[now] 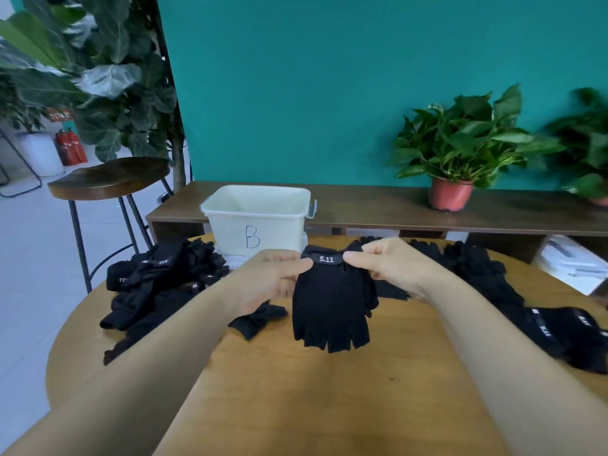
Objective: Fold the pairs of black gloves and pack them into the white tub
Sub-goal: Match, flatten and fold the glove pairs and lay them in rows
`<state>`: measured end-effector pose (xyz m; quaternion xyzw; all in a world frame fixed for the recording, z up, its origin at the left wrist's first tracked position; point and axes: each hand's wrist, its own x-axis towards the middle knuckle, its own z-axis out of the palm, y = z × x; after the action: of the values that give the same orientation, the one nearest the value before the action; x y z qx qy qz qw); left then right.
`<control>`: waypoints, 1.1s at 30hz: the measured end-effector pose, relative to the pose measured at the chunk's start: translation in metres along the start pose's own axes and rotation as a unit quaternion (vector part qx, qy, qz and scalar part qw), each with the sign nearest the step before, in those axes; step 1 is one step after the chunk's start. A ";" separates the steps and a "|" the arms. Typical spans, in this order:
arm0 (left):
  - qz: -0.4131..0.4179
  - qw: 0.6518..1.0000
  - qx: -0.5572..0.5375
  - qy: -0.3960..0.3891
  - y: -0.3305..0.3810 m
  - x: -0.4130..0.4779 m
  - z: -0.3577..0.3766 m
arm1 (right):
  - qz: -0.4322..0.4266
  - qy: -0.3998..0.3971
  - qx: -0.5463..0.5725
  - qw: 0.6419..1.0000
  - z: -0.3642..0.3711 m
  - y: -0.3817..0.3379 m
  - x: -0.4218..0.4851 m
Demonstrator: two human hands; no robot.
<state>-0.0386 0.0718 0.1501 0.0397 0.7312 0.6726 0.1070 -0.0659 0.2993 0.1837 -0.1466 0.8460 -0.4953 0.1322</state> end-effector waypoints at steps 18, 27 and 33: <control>0.084 0.969 0.232 0.030 -0.070 0.058 0.040 | -0.026 0.020 -0.135 0.990 -0.011 0.101 0.017; 0.317 0.793 0.519 0.020 -0.178 -0.015 0.059 | -0.172 0.101 -0.396 0.896 0.063 0.194 -0.070; 0.261 0.846 0.463 0.041 -0.176 -0.028 0.052 | -0.168 0.223 -0.321 0.905 0.071 0.192 -0.092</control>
<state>0.0150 0.1001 -0.0257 0.2466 0.9241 0.2599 -0.1332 0.0224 0.3671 -0.0112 -0.2067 0.9294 -0.2319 -0.1992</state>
